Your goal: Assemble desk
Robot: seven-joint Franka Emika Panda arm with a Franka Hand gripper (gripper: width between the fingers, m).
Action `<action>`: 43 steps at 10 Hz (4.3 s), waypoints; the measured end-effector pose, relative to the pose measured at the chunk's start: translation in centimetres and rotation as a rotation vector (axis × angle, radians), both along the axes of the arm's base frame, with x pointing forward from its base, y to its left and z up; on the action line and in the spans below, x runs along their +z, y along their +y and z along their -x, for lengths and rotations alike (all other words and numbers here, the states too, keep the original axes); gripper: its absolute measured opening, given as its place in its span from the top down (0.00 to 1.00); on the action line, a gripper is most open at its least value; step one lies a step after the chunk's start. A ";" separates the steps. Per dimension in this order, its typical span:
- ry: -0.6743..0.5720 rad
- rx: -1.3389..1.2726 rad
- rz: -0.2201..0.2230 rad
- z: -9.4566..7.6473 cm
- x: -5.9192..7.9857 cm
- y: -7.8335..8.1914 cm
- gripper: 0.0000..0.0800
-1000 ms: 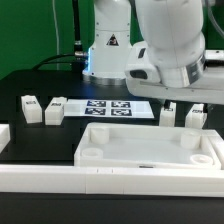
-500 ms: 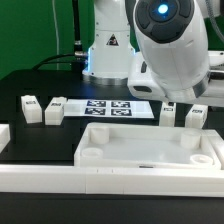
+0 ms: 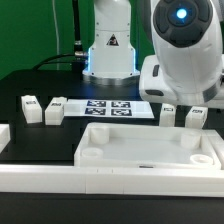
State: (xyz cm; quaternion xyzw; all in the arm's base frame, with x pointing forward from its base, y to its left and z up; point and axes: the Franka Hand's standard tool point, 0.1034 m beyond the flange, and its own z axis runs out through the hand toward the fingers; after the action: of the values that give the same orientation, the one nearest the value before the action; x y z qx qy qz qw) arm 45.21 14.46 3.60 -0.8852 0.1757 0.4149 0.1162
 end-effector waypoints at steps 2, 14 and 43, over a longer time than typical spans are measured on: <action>0.000 0.000 -0.001 0.0 0.0 -0.1 0.19; 0.075 0.014 -0.027 0.1 -1.0 0.2 0.19; 0.072 0.029 -0.026 0.9 -2.7 0.9 0.64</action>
Offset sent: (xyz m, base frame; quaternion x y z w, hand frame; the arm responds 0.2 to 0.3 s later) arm 0.0059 0.0018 0.0001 -0.0007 -0.0592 -0.0024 0.9982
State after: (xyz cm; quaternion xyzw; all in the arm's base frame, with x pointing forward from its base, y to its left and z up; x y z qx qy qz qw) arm 44.31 15.35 0.88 -0.8705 0.1616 0.4503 0.1154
